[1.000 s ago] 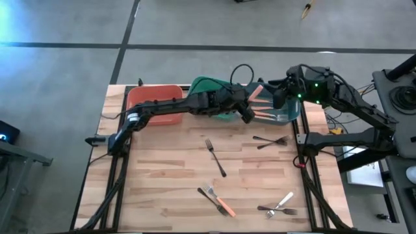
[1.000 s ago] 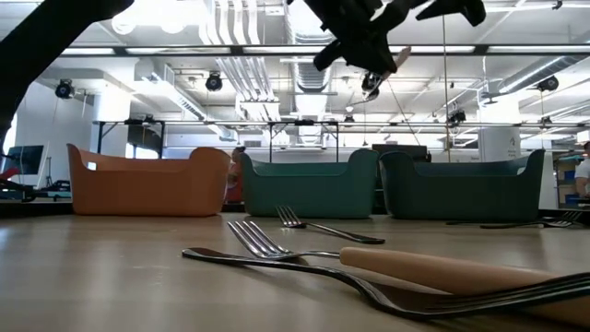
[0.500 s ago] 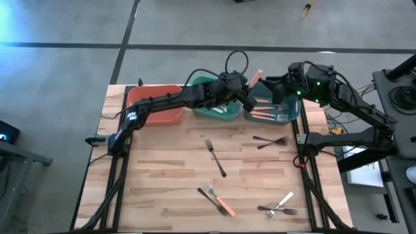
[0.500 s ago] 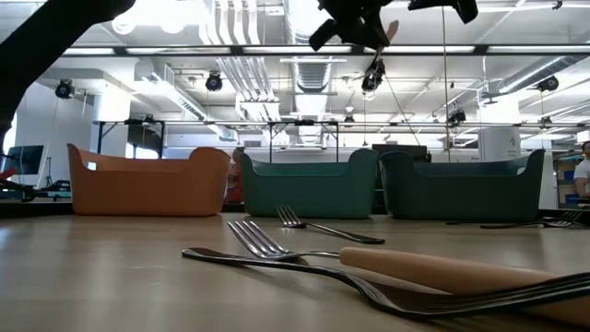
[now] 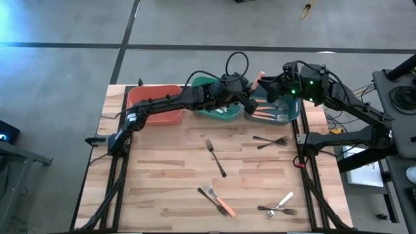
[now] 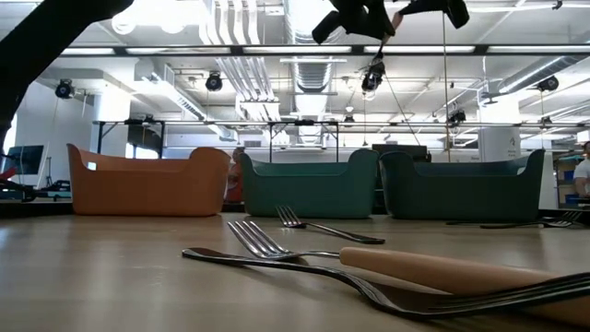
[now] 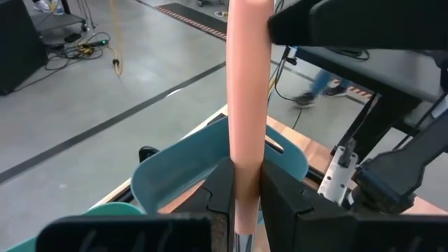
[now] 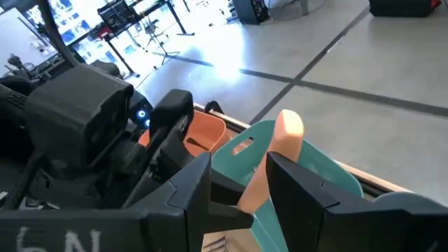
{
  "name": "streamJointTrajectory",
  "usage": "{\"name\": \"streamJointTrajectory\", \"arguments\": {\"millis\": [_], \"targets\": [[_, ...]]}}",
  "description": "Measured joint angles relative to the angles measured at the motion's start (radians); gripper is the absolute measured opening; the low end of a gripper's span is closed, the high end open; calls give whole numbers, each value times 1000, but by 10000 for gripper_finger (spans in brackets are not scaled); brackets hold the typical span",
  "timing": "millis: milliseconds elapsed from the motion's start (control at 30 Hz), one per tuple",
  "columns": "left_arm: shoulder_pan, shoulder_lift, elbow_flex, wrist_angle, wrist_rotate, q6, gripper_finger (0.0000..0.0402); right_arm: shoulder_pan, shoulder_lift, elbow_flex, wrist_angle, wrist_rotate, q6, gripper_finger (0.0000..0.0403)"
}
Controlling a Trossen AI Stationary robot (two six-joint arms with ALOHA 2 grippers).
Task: Sort silverware by color (type)
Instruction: Put the light orange fork into the blue bin
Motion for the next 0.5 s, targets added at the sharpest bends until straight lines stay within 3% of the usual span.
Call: {"name": "streamJointTrajectory", "arguments": {"millis": [500], "targets": [[7, -1, 0, -2, -26, 1, 26, 0, -53, 14, -39, -3, -2, 132]]}}
